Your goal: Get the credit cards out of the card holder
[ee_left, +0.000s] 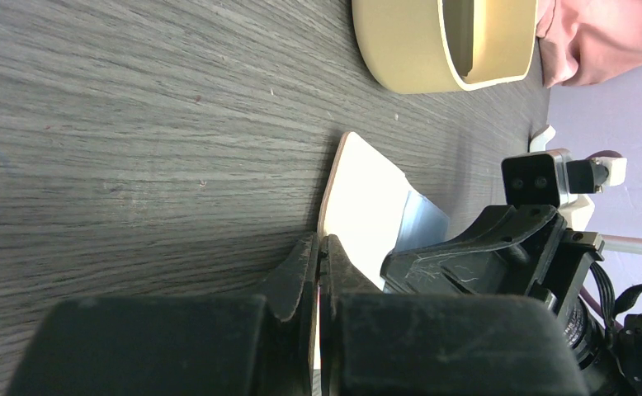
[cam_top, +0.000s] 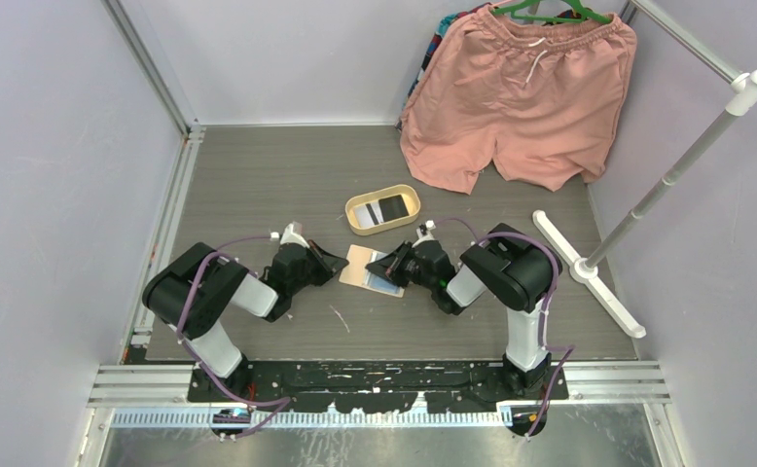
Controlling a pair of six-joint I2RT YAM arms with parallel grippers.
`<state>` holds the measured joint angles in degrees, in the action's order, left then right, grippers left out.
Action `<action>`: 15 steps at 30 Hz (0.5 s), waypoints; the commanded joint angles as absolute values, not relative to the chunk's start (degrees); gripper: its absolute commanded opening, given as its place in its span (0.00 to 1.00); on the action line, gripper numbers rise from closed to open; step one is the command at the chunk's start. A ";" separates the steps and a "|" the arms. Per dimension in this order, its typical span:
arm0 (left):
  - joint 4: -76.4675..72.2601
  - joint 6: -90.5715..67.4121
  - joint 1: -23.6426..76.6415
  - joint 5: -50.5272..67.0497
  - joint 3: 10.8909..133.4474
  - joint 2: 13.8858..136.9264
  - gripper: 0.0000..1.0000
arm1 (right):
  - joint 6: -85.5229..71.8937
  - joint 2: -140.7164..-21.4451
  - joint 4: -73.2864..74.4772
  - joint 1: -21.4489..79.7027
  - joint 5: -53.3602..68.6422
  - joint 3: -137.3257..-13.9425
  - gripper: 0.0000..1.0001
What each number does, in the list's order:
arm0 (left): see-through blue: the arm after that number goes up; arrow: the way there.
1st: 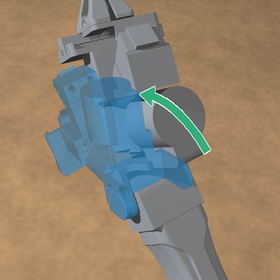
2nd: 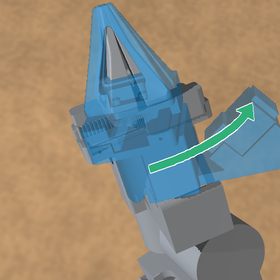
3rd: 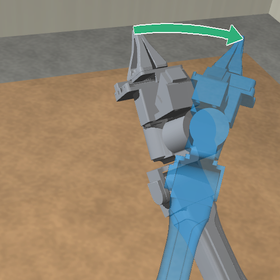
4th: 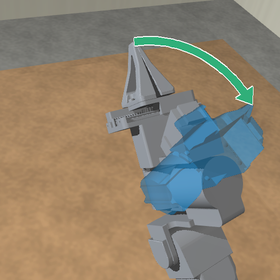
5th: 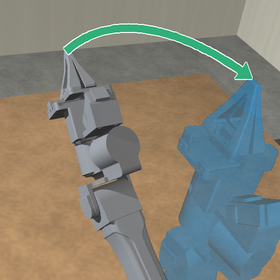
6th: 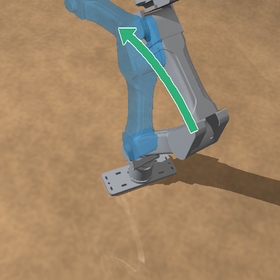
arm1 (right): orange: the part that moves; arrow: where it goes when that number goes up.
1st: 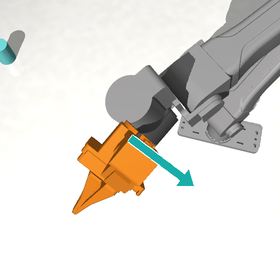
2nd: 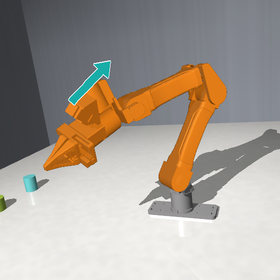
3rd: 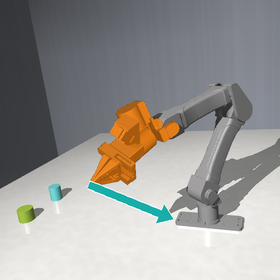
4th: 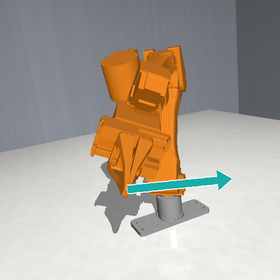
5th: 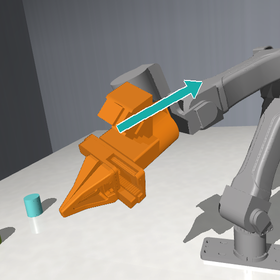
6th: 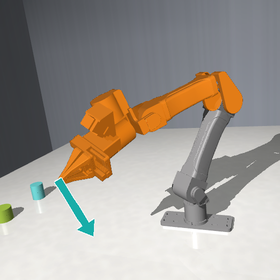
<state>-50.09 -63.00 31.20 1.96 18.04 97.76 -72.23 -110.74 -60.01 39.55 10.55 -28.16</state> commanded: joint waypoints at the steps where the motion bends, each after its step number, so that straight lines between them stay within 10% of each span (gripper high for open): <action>1: -26.02 -58.20 31.53 -0.26 14.85 103.10 0.00 | -71.89 -109.75 -60.86 39.51 9.30 -29.00 0.01; 15: -25.84 -58.36 31.50 -0.26 14.76 103.01 0.00 | -68.48 -95.23 -50.31 39.42 6.25 -20.54 0.01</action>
<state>-50.00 -62.98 31.20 1.98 18.11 97.76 -70.72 -99.59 -52.82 39.46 8.54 -22.41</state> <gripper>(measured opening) 0.007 0.035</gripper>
